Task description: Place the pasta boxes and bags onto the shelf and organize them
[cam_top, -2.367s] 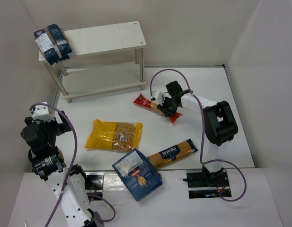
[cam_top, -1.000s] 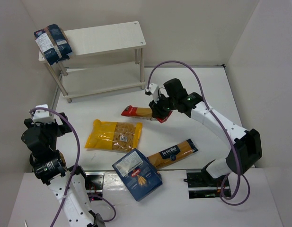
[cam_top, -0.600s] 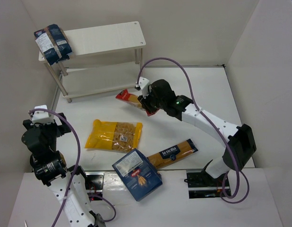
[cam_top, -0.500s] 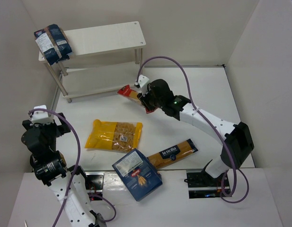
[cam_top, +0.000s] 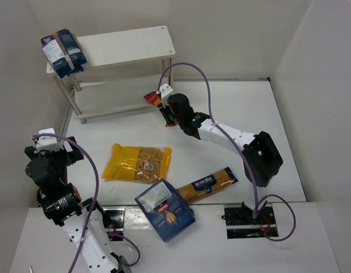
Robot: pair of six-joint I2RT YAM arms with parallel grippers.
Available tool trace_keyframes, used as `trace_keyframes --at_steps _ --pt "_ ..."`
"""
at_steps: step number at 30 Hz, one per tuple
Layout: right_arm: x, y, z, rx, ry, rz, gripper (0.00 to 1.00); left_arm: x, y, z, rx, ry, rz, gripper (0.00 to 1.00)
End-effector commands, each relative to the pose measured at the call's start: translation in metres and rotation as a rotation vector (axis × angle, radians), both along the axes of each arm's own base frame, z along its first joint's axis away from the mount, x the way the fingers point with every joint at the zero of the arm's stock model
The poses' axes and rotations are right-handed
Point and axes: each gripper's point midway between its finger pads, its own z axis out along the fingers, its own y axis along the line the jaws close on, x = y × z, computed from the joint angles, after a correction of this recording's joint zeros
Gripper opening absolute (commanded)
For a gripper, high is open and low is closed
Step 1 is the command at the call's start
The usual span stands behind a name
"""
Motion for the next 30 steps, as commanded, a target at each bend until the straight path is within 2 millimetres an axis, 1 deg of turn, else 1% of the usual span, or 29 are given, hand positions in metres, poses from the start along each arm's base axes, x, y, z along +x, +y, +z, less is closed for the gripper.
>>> trace_keyframes --at_steps 1,2,3,7,8,9,11,12,13,14,15,16,18,20,22,25,26,27,28,30 --pt "0.031 0.022 0.134 0.317 -0.322 -0.067 0.0 -0.002 0.0 0.015 0.014 -0.059 0.01 0.99" --pt "0.034 0.02 0.143 0.333 -0.358 -0.078 0.0 -0.002 0.0 0.015 0.014 -0.059 0.01 0.99" --pt "0.036 0.022 0.14 0.323 -0.363 -0.076 0.0 -0.002 0.0 0.015 0.014 -0.059 0.01 0.99" --pt "0.048 0.029 0.142 0.337 -0.382 -0.095 0.0 -0.002 0.0 0.015 0.022 -0.056 0.009 0.99" --pt "0.05 0.031 0.147 0.345 -0.389 -0.095 0.0 -0.003 -0.001 0.016 0.028 -0.063 0.009 0.99" --pt "0.056 0.034 0.143 0.343 -0.391 -0.105 0.0 -0.003 -0.001 0.016 0.028 -0.063 0.009 0.99" --pt "0.061 0.039 0.149 0.368 -0.402 -0.108 0.0 -0.003 -0.001 0.016 0.028 -0.063 0.009 0.99" --pt "0.065 0.043 0.142 0.365 -0.399 -0.107 0.0 -0.004 0.002 0.012 0.023 -0.056 0.02 0.99" --pt "0.068 0.046 0.146 0.372 -0.406 -0.108 0.0 -0.004 0.002 0.012 0.023 -0.056 0.02 0.99" --pt "0.072 0.05 0.137 0.37 -0.404 -0.108 0.0 -0.004 0.002 0.012 0.023 -0.056 0.02 0.99" --pt "0.075 0.052 0.136 0.363 -0.409 -0.106 0.0 -0.003 0.0 0.012 0.022 -0.056 0.011 0.99" --pt "0.078 0.055 0.14 0.377 -0.422 -0.106 0.0 -0.003 0.0 0.012 0.022 -0.056 0.011 0.99" --pt "0.085 0.062 0.126 0.374 -0.42 -0.106 0.0 -0.003 0.0 0.012 0.022 -0.056 0.011 0.99" --pt "0.091 0.068 0.123 0.387 -0.42 -0.108 0.0 -0.004 -0.001 0.014 0.028 -0.064 0.011 0.99" --pt "0.098 0.076 0.11 0.4 -0.397 -0.112 0.0 -0.004 -0.001 0.014 0.028 -0.064 0.011 0.99" --pt "0.106 0.08 0.099 0.404 -0.404 -0.131 0.0 -0.006 0.0 0.016 0.034 -0.071 0.02 0.99" --pt "0.108 0.082 0.099 0.411 -0.411 -0.131 0.0 -0.006 0.0 0.016 0.034 -0.071 0.02 0.99" --pt "0.111 0.082 0.091 0.401 -0.405 -0.141 0.0 -0.006 0.0 0.016 0.034 -0.071 0.02 0.99" --pt "0.113 0.084 0.094 0.413 -0.416 -0.142 0.0 -0.006 0.0 0.016 0.034 -0.071 0.02 0.99" --pt "0.119 0.084 0.085 0.413 -0.421 -0.164 0.0 -0.008 -0.001 0.017 0.039 -0.078 0.02 0.99"
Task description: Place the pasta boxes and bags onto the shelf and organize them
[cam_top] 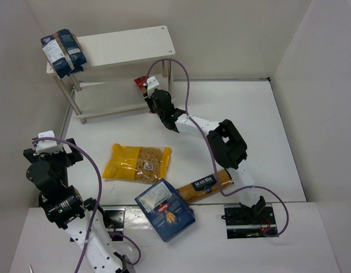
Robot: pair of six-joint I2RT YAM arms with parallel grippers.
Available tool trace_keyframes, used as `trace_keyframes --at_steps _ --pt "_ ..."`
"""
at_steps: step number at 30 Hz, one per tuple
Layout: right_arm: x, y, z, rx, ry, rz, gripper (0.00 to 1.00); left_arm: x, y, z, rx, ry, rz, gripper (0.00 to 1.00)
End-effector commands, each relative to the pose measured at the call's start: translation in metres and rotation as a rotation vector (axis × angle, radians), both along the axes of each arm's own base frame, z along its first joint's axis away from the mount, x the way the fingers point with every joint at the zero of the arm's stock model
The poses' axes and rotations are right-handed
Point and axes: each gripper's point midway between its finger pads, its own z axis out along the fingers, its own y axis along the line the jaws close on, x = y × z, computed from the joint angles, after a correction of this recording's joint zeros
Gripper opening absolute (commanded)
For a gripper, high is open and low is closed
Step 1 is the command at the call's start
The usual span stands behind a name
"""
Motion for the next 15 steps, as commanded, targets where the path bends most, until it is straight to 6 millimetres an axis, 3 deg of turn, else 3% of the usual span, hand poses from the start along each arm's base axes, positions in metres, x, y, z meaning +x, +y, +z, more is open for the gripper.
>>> trace_keyframes --at_steps 1,6,7,15 --pt "0.025 0.01 0.118 0.277 -0.277 -0.064 0.0 -0.001 -0.003 0.011 0.018 -0.047 -0.006 0.99" --pt "0.036 0.014 0.096 0.278 -0.27 -0.1 0.0 -0.002 0.001 0.011 0.018 -0.047 0.012 0.99" --pt "0.037 0.01 0.104 0.294 -0.286 -0.122 0.0 -0.002 0.001 0.011 0.018 -0.047 0.013 0.99" --pt "0.046 0.01 0.066 0.274 -0.25 -0.168 0.0 -0.002 0.001 0.011 0.018 -0.047 0.013 0.99"
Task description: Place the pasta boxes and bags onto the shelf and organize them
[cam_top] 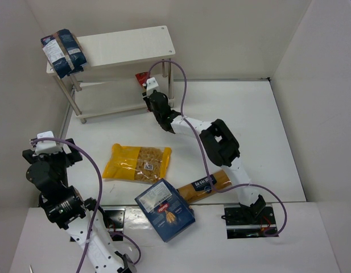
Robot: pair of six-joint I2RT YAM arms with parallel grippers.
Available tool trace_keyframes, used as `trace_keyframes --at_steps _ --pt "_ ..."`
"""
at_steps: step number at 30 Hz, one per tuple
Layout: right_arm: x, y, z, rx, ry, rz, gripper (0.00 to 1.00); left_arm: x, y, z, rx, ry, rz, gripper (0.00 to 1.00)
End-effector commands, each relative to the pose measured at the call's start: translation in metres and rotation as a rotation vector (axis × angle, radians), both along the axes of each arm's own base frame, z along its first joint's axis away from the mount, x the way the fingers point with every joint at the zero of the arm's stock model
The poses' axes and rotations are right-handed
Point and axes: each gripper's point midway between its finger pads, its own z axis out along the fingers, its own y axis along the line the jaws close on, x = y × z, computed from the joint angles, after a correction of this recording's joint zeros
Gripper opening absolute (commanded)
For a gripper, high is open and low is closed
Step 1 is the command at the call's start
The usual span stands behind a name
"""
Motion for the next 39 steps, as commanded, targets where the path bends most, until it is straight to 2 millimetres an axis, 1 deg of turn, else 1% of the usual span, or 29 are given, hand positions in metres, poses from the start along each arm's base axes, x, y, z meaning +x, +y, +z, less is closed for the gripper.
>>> trace_keyframes --at_steps 1,6,7,8,9,10,11,12,14,15,17,18,22,23,25,26,27,28,29,30,31,32,33,34,35,36,37,38,39 --pt "0.018 0.002 0.08 0.21 -0.194 -0.081 0.0 0.0 -0.002 0.01 0.014 -0.042 -0.006 0.99" --pt "0.021 0.003 0.077 0.218 -0.192 -0.09 0.01 0.0 -0.002 0.01 0.014 -0.042 -0.006 0.99" --pt "0.021 0.003 0.074 0.219 -0.182 -0.091 0.02 0.0 -0.002 0.01 0.014 -0.042 -0.006 0.99" --pt "0.021 0.003 0.074 0.219 -0.182 -0.091 0.07 0.0 -0.002 0.01 0.014 -0.042 -0.006 0.99" --pt "0.022 0.002 0.065 0.205 -0.169 -0.102 0.08 0.0 -0.002 0.01 0.014 -0.042 -0.006 0.99" --pt "0.022 0.002 0.065 0.205 -0.168 -0.102 0.1 0.0 -0.002 0.01 0.014 -0.042 -0.006 0.99" --pt "0.022 0.002 0.065 0.205 -0.168 -0.102 0.17 0.0 -0.002 0.01 0.014 -0.042 -0.006 0.99" --pt "0.022 0.002 0.065 0.205 -0.168 -0.102 0.2 -0.001 -0.003 0.011 0.02 -0.049 -0.006 0.99" --pt "0.022 0.002 0.065 0.205 -0.168 -0.102 0.25 -0.001 -0.003 0.011 0.02 -0.049 -0.006 0.99" --pt "0.022 0.002 0.065 0.205 -0.168 -0.102 0.31 -0.001 -0.003 0.011 0.02 -0.049 -0.006 0.99" --pt "0.022 0.002 0.063 0.198 -0.162 -0.102 0.36 -0.001 -0.003 0.011 0.02 -0.049 -0.006 0.99" --pt "0.022 0.002 0.06 0.2 -0.15 -0.103 0.42 -0.001 -0.003 0.011 0.02 -0.049 -0.006 0.99" --pt "0.022 0.001 0.057 0.199 -0.14 -0.113 0.75 -0.001 -0.003 0.012 0.028 -0.045 -0.007 0.99" --pt "0.021 0.0 0.063 0.206 -0.146 -0.112 0.79 -0.001 -0.003 0.012 0.029 -0.045 -0.007 0.99" --pt "0.02 -0.001 0.057 0.193 -0.133 -0.113 0.86 -0.001 -0.003 0.012 0.029 -0.045 -0.007 0.99" --pt "0.02 -0.001 0.063 0.199 -0.14 -0.113 0.89 -0.001 -0.003 0.012 0.029 -0.045 -0.007 0.99" --pt "0.019 -0.002 0.058 0.191 -0.132 -0.113 0.91 -0.001 -0.003 0.012 0.029 -0.045 -0.007 0.99" --pt "0.018 -0.003 0.062 0.191 -0.132 -0.113 0.96 -0.001 -0.003 0.012 0.029 -0.045 -0.007 0.99" --pt "0.018 -0.003 0.059 0.184 -0.125 -0.113 0.97 -0.001 -0.003 0.012 0.029 -0.045 -0.007 0.99" --pt "0.016 -0.004 0.063 0.179 -0.121 -0.113 0.97 -0.001 -0.004 0.012 0.028 -0.046 -0.016 0.99" --pt "0.014 -0.006 0.067 0.187 -0.114 -0.114 0.98 -0.001 -0.004 0.012 0.028 -0.046 -0.016 0.99" --pt "0.007 0.001 0.07 0.194 -0.102 -0.091 0.98 -0.001 -0.004 0.012 0.028 -0.046 -0.016 0.99" --pt "0.004 0.002 0.068 0.181 -0.086 -0.077 0.98 -0.001 -0.004 0.012 0.028 -0.046 -0.016 0.99" --pt "0.0 0.001 0.077 0.171 -0.073 -0.059 0.98 -0.001 -0.004 0.012 0.028 -0.046 -0.016 0.99" --pt "-0.01 0.011 0.075 0.168 -0.045 -0.01 0.98 -0.001 -0.004 0.012 0.028 -0.046 -0.016 0.99" --pt "-0.02 0.011 0.078 0.152 -0.004 0.026 0.98 -0.001 -0.004 0.012 0.028 -0.046 -0.016 0.99" --pt "-0.028 0.013 0.074 0.144 0.03 0.062 1.0 -0.001 -0.004 0.012 0.028 -0.046 -0.016 0.99" --pt "-0.035 0.013 0.075 0.134 0.05 0.088 1.0 -0.001 -0.004 0.012 0.028 -0.046 -0.016 0.99" --pt "-0.053 0.029 0.075 0.123 0.082 0.204 1.0 -0.001 -0.004 0.012 0.028 -0.046 -0.016 0.99"
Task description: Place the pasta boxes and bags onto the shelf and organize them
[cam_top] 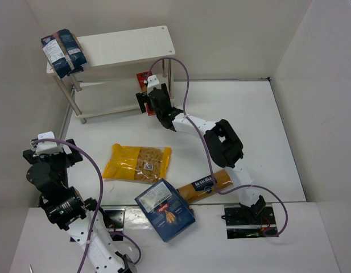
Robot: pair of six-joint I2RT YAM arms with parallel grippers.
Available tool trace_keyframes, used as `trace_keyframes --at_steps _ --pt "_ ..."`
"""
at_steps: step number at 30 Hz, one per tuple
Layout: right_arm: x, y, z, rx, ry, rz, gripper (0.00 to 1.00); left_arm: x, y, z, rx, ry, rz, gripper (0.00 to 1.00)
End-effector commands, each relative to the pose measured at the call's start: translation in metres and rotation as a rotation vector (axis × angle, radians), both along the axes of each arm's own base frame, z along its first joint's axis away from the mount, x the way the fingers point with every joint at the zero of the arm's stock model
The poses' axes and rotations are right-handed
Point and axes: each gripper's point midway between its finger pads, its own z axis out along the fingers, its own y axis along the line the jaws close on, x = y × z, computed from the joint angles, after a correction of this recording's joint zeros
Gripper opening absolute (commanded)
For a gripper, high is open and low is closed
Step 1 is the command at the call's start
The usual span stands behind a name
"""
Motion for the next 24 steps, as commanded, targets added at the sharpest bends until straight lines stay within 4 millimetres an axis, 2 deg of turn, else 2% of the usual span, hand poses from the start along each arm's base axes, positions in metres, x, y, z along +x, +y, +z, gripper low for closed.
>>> trace_keyframes --at_steps 1,2,3,4,6,7,8,9,10,11,12,13,15,16,17,18,21,22,23,24 --pt "-0.053 0.026 0.061 0.068 0.045 0.238 1.0 0.0 -0.002 0.01 0.019 -0.039 -0.009 0.99" --pt "-0.069 0.026 0.067 0.037 0.067 0.285 1.0 0.0 -0.002 0.01 0.019 -0.039 -0.009 0.99" --pt "-0.086 0.036 0.071 0.029 0.087 0.367 1.0 0.0 -0.002 0.01 0.019 -0.039 -0.009 0.99" --pt "-0.096 0.034 0.066 0.015 0.12 0.397 1.0 0.0 -0.002 0.01 0.019 -0.039 -0.009 0.99" --pt "-0.131 0.037 0.068 -0.024 0.176 0.544 1.0 -0.001 -0.003 0.011 0.025 -0.046 -0.009 0.99" --pt "-0.144 0.033 0.06 -0.04 0.21 0.583 1.0 -0.001 -0.003 0.011 0.025 -0.046 -0.009 0.99" --pt "-0.158 0.026 0.074 -0.052 0.2 0.63 1.0 0.0 -0.004 0.007 0.019 -0.039 -0.018 0.99" --pt "-0.17 0.024 0.076 -0.057 0.208 0.677 1.0 0.0 -0.004 0.007 0.018 -0.039 -0.018 0.99" --pt "-0.183 0.016 0.065 -0.085 0.232 0.709 1.0 0.0 -0.004 0.007 0.018 -0.039 -0.018 0.99" --pt "-0.192 0.011 0.065 -0.105 0.234 0.736 1.0 0.0 -0.004 0.007 0.018 -0.039 -0.018 0.99" --pt "-0.203 -0.001 0.072 -0.124 0.238 0.751 1.0 0.0 -0.004 0.007 0.018 -0.039 -0.018 0.99" --pt "-0.213 -0.011 0.058 -0.177 0.257 0.775 1.0 0.0 -0.004 0.007 0.018 -0.039 -0.018 0.99" --pt "-0.231 -0.032 0.052 -0.228 0.292 0.79 1.0 0.0 -0.004 0.007 0.018 -0.039 -0.018 0.99" --pt "-0.238 -0.047 0.033 -0.282 0.324 0.778 1.0 0.0 -0.004 0.007 0.018 -0.039 -0.018 0.99" --pt "-0.242 -0.058 0.027 -0.303 0.34 0.753 1.0 0.0 -0.004 0.007 0.018 -0.039 -0.018 0.99" --pt "-0.252 -0.077 0.016 -0.33 0.362 0.724 1.0 0.0 -0.004 0.007 0.018 -0.039 -0.018 0.99" --pt "-0.259 -0.111 0.001 -0.377 0.399 0.608 1.0 0.0 -0.004 0.007 0.018 -0.039 -0.018 0.99" --pt "-0.268 -0.127 -0.005 -0.389 0.414 0.576 1.0 0.0 -0.004 0.007 0.018 -0.039 -0.018 0.99" --pt "-0.271 -0.136 -0.006 -0.381 0.421 0.539 1.0 0.0 -0.004 0.007 0.018 -0.039 -0.018 0.99" --pt "-0.264 -0.152 -0.005 -0.396 0.409 0.474 1.0 0.0 -0.007 0.009 0.024 -0.046 -0.027 0.99"
